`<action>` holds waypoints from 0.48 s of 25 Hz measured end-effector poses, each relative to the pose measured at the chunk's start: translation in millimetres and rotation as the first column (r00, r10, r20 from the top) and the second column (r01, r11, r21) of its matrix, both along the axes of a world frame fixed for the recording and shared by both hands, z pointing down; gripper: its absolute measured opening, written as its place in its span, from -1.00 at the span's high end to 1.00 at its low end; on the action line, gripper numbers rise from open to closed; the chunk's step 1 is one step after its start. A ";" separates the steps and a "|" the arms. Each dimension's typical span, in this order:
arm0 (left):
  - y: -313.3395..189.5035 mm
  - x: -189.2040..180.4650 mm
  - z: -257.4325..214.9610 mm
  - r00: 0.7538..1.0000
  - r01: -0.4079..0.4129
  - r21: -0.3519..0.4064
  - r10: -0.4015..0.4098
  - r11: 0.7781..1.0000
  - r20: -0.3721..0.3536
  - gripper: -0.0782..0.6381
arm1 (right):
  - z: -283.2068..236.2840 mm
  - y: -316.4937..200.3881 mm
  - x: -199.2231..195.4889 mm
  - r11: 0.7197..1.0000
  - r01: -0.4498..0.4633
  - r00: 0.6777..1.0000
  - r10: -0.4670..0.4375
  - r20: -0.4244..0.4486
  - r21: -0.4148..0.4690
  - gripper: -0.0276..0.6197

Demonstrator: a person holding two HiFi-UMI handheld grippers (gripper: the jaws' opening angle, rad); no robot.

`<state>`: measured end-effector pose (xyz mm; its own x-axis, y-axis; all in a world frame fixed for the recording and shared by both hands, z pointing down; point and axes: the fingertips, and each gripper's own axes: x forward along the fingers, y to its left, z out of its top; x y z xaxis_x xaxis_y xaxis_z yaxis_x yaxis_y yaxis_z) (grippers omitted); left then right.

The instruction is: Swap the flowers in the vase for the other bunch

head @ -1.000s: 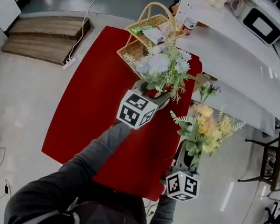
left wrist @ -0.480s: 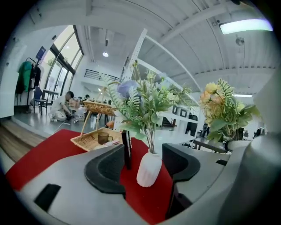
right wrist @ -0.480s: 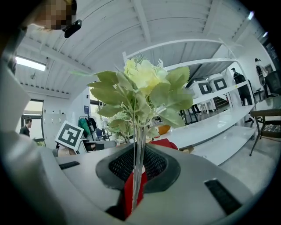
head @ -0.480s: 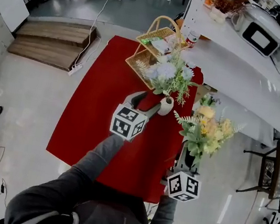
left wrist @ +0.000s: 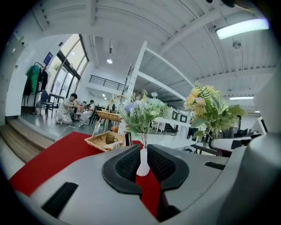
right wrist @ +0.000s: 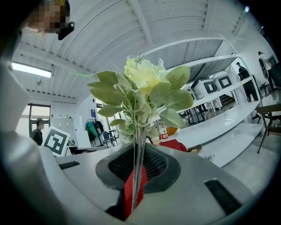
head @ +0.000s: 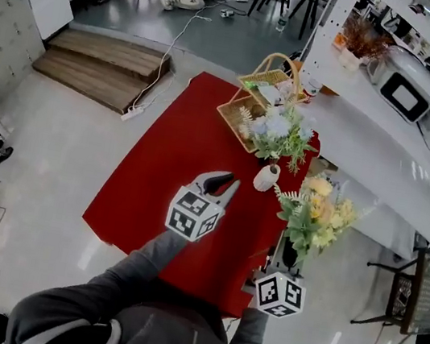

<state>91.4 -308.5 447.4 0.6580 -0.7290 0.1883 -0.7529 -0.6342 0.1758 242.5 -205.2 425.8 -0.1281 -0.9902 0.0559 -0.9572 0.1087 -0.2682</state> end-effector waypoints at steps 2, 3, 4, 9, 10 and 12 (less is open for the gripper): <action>14.3 -5.8 -1.8 1.000 -0.006 0.001 0.006 1.000 -0.013 0.69 | 1.6 4.0 -7.7 1.000 0.017 1.000 -0.017 0.008 0.000 0.84; 22.2 -8.3 -1.8 1.000 -0.014 -0.001 0.014 1.000 -0.022 0.72 | 3.1 6.7 -12.3 1.000 0.026 1.000 -0.026 0.010 -0.002 0.84; 30.0 -11.2 -1.4 0.999 -0.023 -0.004 0.023 1.000 -0.034 0.74 | 4.8 9.3 -17.6 0.999 0.036 0.999 -0.036 0.009 -0.005 0.84; 66.7 -31.4 1.0 0.993 -0.070 -0.019 0.067 0.997 -0.099 0.76 | 13.6 17.1 -49.6 0.995 0.098 0.995 -0.098 0.004 -0.029 0.84; 76.0 -34.7 2.9 0.991 -0.086 -0.019 0.083 0.996 -0.102 0.76 | 15.4 18.5 -54.8 0.994 0.106 0.994 -0.106 0.006 -0.035 0.84; 94.9 -43.5 11.3 0.989 -0.112 -0.027 0.109 0.993 -0.098 0.76 | 17.7 20.6 -63.5 0.992 0.122 0.992 -0.122 0.007 -0.037 0.84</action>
